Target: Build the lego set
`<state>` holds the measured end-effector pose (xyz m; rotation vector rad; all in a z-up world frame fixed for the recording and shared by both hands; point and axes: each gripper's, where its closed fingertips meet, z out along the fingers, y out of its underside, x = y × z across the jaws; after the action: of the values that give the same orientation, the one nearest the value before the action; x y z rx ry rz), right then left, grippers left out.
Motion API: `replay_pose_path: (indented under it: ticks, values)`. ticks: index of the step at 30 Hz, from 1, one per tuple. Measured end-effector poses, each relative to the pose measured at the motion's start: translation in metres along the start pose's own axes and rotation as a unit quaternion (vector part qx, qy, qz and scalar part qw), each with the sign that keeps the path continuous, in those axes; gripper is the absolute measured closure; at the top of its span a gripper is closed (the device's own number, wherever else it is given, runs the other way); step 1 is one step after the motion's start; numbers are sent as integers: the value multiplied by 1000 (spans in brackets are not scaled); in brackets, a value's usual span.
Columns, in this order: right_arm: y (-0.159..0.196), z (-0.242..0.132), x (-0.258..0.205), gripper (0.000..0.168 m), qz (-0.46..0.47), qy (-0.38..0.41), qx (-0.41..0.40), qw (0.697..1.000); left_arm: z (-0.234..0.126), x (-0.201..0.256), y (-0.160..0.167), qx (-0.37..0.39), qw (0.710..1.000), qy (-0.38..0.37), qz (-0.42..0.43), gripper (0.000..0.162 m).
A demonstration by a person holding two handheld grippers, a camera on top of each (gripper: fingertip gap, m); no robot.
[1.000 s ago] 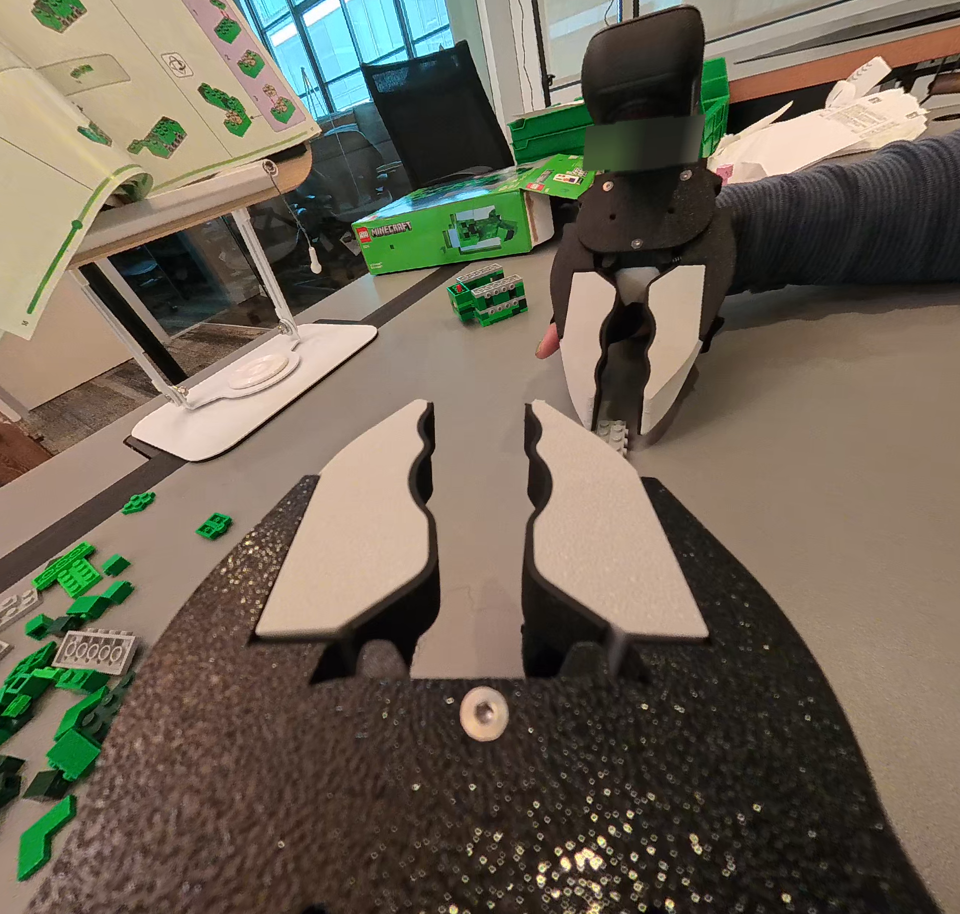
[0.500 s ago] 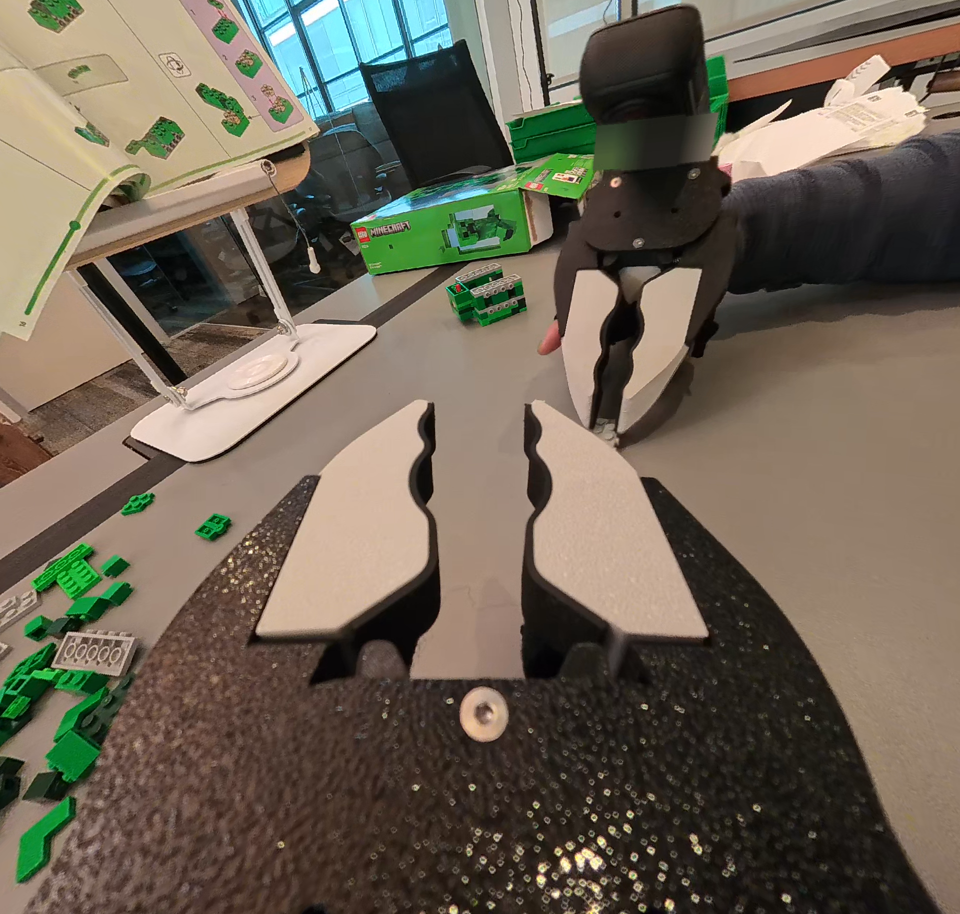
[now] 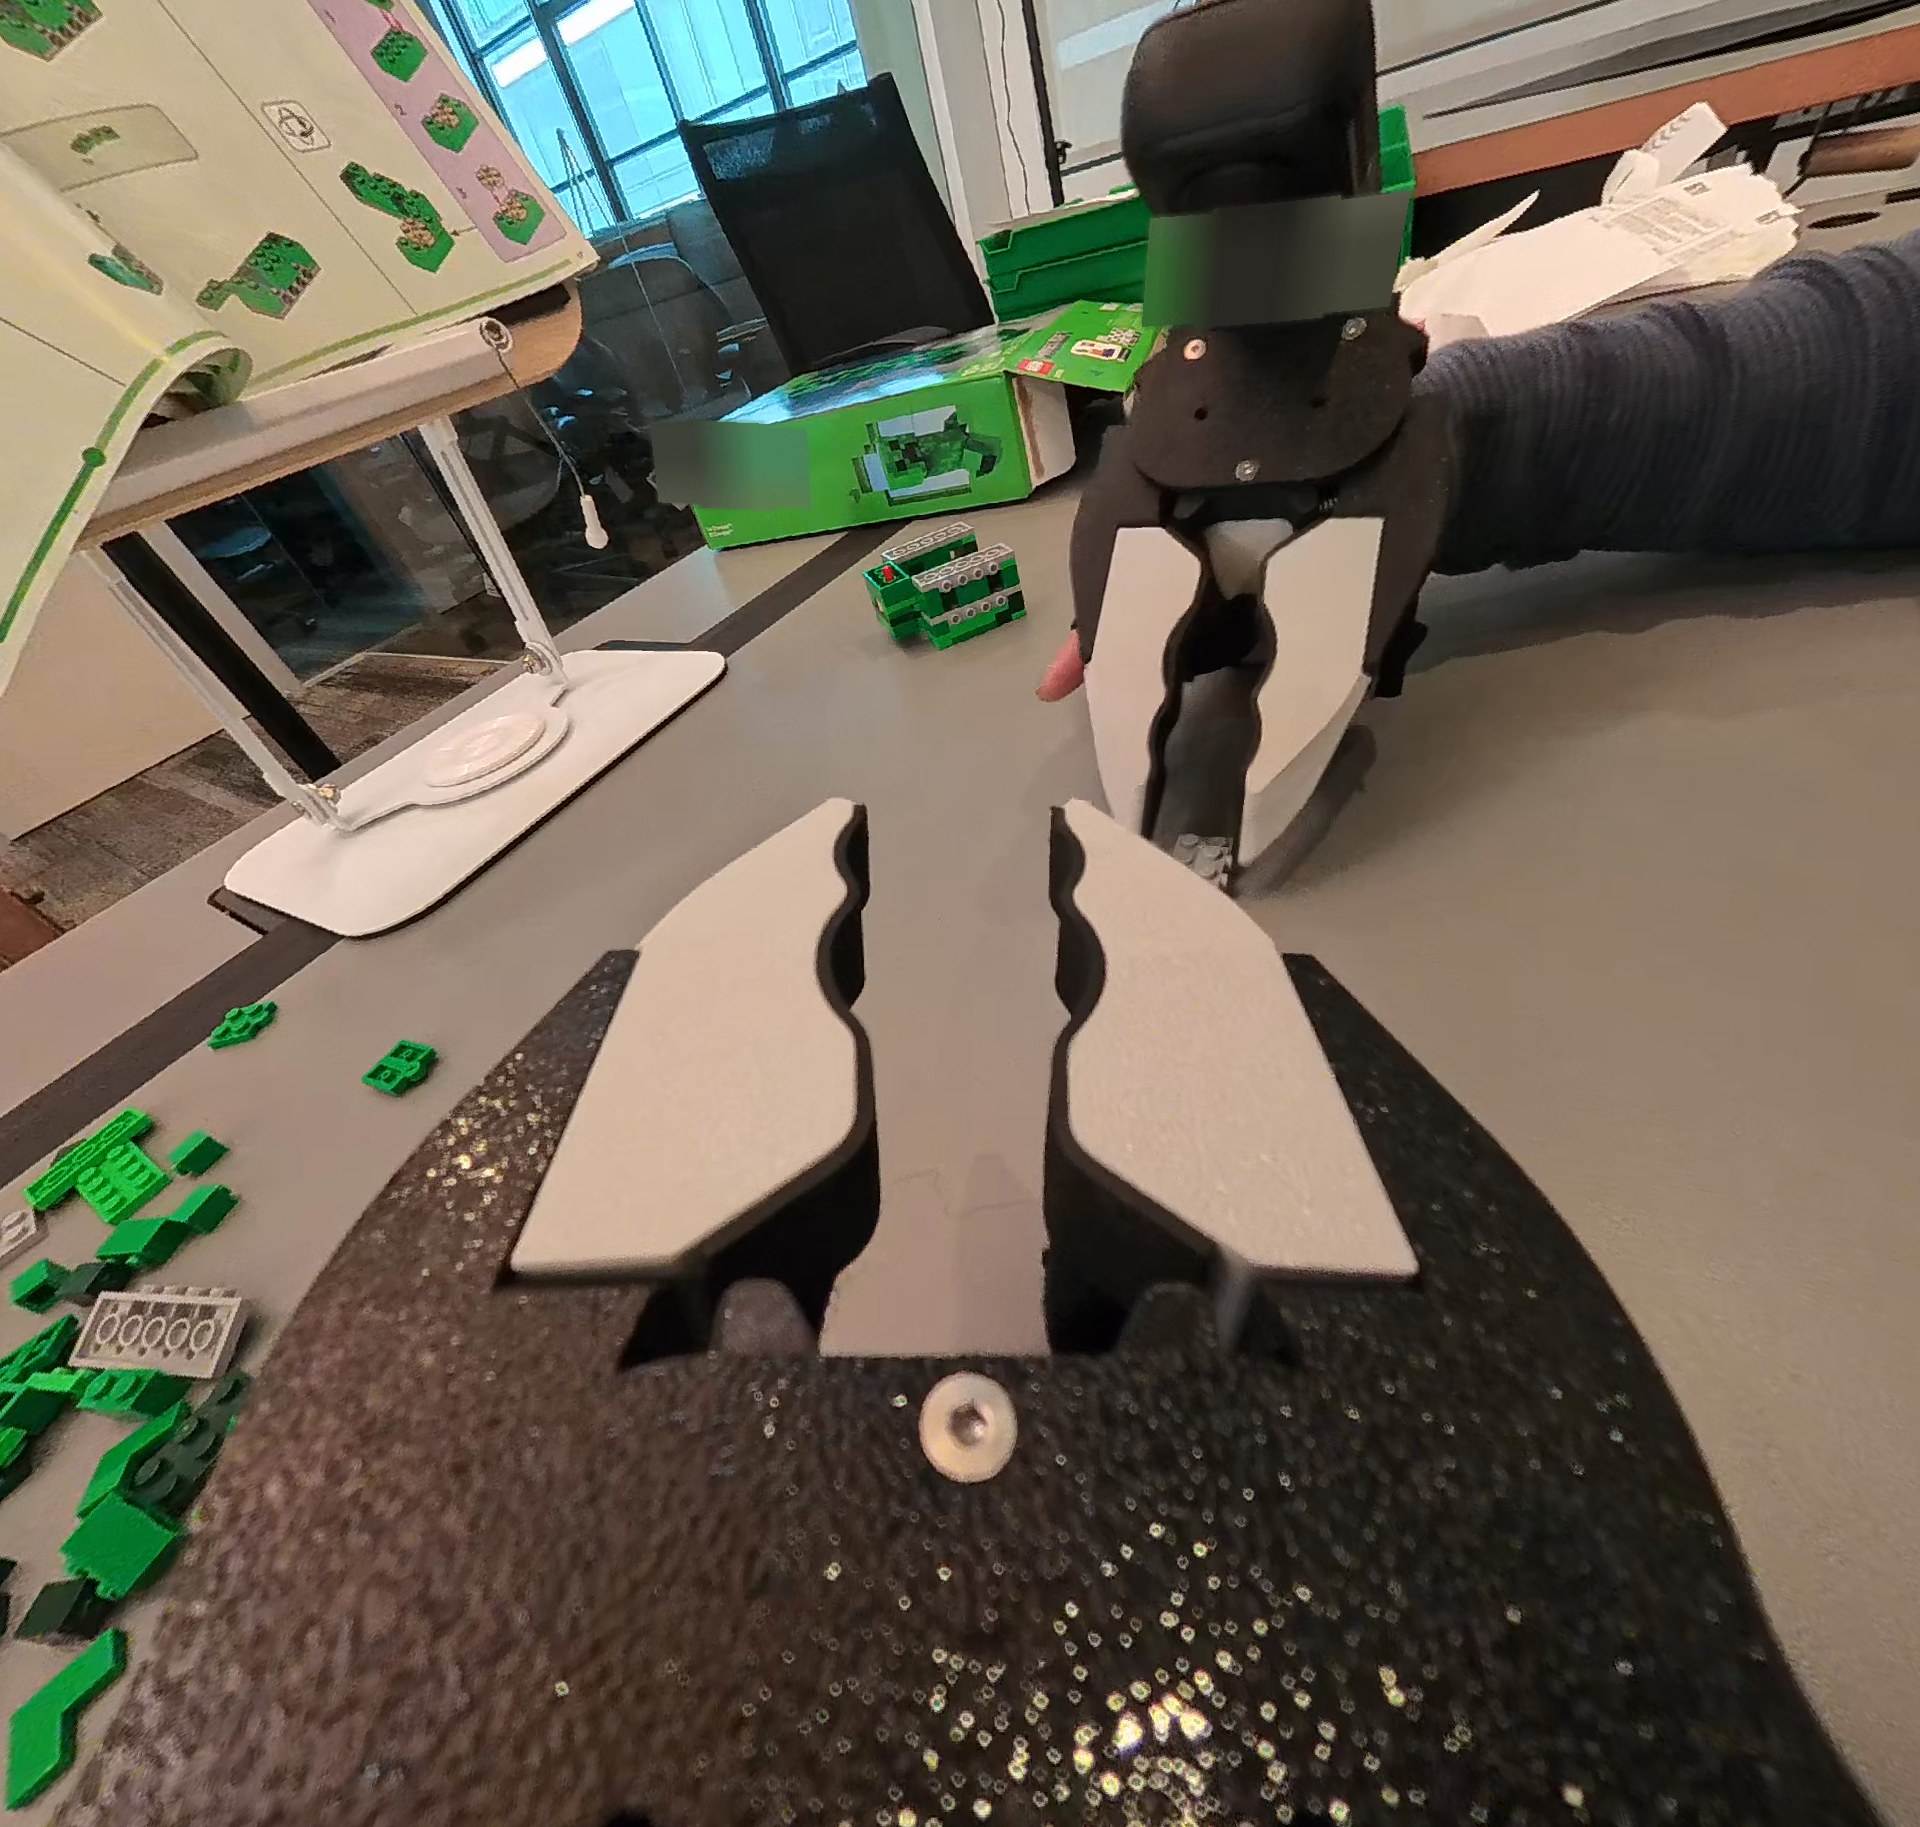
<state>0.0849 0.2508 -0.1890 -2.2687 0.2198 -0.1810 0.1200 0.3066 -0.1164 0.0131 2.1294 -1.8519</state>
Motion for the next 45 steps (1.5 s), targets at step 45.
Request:
replay_pose_path:
  ticks: [45]
  values:
    - [-12, 35, 148, 150, -14, -47, -6, 999, 9, 27, 10, -40, 996, 51, 63, 130]
